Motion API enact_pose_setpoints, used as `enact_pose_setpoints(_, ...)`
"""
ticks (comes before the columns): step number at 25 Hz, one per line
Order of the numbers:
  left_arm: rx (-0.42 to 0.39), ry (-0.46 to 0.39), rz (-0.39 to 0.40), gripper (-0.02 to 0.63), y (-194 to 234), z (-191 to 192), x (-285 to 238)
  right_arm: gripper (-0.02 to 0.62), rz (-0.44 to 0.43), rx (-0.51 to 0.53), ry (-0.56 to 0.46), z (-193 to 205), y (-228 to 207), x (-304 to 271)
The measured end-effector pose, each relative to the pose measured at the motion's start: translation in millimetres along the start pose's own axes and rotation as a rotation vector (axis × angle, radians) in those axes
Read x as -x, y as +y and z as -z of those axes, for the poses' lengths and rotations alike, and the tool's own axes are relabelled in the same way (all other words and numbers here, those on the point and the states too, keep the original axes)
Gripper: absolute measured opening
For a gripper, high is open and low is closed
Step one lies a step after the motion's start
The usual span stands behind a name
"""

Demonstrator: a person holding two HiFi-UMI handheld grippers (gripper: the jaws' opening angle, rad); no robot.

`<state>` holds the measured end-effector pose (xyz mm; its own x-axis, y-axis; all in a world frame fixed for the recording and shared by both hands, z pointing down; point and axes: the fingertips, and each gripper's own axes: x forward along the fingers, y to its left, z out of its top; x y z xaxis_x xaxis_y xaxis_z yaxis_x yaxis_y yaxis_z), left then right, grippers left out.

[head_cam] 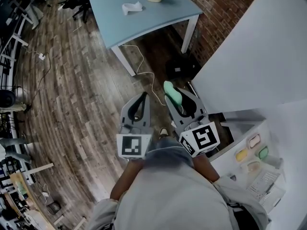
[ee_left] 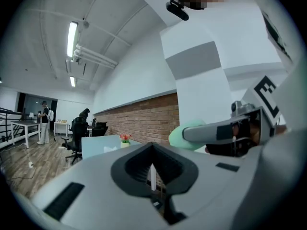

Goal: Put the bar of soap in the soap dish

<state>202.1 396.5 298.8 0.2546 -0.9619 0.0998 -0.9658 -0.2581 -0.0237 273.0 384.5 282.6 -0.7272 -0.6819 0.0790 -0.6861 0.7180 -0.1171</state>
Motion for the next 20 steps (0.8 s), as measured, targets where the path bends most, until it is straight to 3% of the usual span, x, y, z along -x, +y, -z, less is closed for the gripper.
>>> enact_pose_setpoints(9,0.0,-0.029,0.052,0.003,35,2,-33,0.13,0.023,0.018,0.005,-4,-6,-47)
enact_pose_setpoints(20,0.002,-0.039,0.079,0.003,122,-8,-69,0.13,0.051,0.037,0.008,-12,6,-136)
